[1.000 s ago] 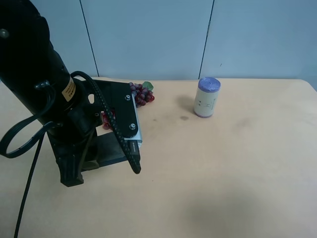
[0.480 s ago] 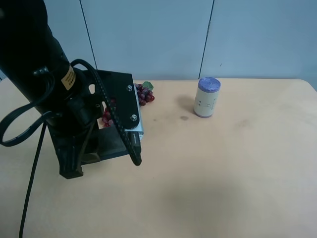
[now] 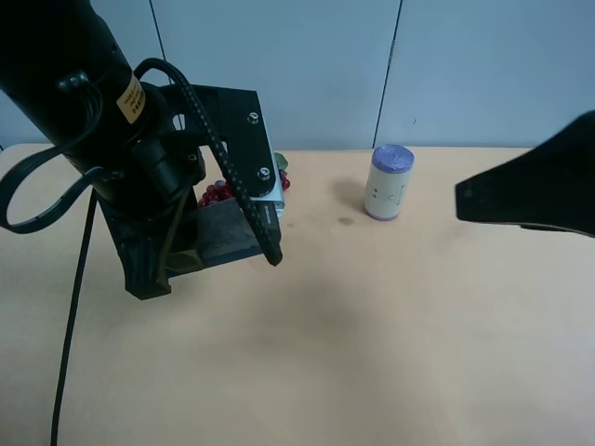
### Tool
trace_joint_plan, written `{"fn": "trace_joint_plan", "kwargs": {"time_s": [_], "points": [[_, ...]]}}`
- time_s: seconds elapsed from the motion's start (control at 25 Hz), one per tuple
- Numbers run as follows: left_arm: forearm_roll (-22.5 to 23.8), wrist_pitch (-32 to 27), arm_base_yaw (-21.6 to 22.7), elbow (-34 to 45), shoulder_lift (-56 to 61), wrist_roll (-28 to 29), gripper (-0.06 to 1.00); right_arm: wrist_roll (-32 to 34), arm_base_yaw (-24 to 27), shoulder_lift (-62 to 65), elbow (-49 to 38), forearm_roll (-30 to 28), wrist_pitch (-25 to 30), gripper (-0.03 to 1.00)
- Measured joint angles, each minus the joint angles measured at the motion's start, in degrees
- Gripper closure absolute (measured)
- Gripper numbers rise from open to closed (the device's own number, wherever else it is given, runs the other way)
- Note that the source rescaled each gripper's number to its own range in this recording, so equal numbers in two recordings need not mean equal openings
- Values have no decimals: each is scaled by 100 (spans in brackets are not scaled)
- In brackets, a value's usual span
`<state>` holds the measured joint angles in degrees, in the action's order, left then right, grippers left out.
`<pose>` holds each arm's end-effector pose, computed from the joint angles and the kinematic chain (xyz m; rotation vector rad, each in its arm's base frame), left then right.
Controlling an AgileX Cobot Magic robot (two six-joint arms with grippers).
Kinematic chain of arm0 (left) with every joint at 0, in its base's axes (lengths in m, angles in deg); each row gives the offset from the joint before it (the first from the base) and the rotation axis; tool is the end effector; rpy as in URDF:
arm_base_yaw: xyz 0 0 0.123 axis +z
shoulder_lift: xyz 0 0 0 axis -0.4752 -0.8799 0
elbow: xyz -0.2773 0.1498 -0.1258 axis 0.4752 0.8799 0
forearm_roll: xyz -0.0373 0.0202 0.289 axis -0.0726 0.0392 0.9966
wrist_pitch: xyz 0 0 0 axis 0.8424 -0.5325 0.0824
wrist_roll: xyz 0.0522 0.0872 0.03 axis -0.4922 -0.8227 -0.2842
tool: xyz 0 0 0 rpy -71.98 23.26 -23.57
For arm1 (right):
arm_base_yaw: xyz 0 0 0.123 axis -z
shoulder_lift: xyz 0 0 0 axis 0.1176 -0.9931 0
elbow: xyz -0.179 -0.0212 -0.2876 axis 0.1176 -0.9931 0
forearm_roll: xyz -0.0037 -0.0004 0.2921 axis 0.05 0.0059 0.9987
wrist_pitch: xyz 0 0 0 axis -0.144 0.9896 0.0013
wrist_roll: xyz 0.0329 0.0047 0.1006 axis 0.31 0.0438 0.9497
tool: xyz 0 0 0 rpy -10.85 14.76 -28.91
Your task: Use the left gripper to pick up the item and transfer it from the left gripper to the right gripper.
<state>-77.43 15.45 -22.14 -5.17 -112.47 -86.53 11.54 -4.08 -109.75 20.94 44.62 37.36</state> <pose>0.2189 -0.2441 0.3177 1.7825 2.1392 0.0930 0.1305 0.0870 0.3394 -0.3659 2.2963 0.8771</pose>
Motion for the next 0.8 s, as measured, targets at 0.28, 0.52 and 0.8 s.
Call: {"fn": "trace_joint_plan", "kwargs": {"time_s": [0.28,0.52,0.8], "points": [[26,12,0,0,0,-57,94,-1747,0,-1297,0,1856,18,-3],[66,69,0,0,0,-80,94,-2607,0,-2055,0,2504,90,-3],[82,179,0,0,0,-123,94,-3392,0,-2896,5,3262,477,-3]]}}
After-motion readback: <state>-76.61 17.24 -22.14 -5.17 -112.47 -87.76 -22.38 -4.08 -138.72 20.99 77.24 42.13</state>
